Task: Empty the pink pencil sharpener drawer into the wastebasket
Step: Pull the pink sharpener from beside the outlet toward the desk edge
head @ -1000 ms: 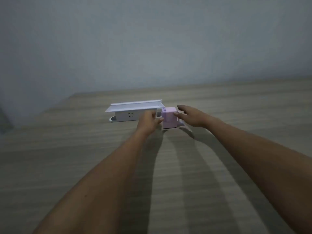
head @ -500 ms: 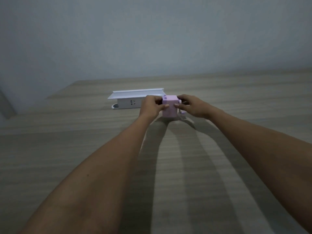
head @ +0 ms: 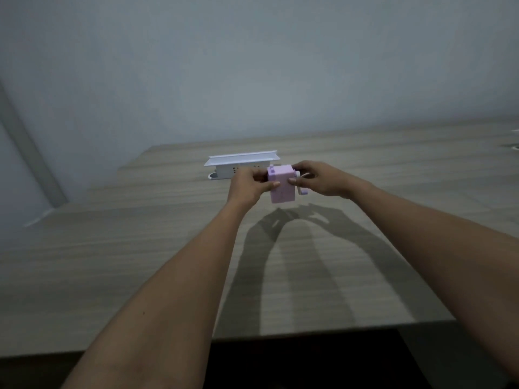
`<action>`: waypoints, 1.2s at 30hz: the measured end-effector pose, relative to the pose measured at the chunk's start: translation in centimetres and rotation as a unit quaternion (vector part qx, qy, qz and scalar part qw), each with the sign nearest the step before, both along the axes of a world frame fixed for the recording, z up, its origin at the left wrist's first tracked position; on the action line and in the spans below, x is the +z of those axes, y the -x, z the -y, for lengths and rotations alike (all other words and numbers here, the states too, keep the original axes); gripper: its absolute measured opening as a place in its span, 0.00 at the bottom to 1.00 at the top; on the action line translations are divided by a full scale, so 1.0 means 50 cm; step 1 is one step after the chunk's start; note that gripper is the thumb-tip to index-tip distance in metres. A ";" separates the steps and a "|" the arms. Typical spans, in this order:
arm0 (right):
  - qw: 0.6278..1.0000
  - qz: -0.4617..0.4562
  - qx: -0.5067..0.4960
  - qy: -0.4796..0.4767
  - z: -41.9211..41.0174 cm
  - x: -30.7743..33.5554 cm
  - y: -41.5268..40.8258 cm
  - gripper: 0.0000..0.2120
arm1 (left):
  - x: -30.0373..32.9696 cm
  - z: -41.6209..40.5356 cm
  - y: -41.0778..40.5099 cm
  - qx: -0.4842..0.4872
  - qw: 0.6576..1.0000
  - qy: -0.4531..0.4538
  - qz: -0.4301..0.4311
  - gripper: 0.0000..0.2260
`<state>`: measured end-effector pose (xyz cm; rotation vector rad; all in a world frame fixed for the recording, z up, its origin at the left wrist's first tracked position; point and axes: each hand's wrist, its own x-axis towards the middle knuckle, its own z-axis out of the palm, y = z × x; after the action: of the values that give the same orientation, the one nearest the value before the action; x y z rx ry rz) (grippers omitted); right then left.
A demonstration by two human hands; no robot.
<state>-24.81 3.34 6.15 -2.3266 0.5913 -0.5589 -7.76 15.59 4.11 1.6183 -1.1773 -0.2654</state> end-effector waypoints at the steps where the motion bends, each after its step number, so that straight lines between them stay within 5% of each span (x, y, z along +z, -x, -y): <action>1: 1.000 0.000 0.000 -0.003 -0.015 -0.005 0.009 0.21 | -0.007 -0.015 0.007 0.000 1.000 -0.003 0.002 0.17; 15: 1.000 -0.006 0.003 -0.030 -0.099 -0.101 0.053 0.23 | -0.088 -0.110 0.057 0.010 0.998 -0.022 -0.059 0.20; 23: 0.998 -0.006 0.017 -0.054 -0.074 -0.088 0.052 0.33 | -0.103 -0.109 0.028 -0.029 0.993 -0.083 -0.081 0.38; 36: 0.996 -0.012 0.047 -0.069 -0.058 -0.075 0.039 0.25 | -0.100 -0.111 0.009 -0.091 0.985 -0.122 -0.075 0.31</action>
<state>-26.75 6.23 2.39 -2.2196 0.5131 -0.4336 -8.20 21.14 -0.91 1.6689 -1.2127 -0.6603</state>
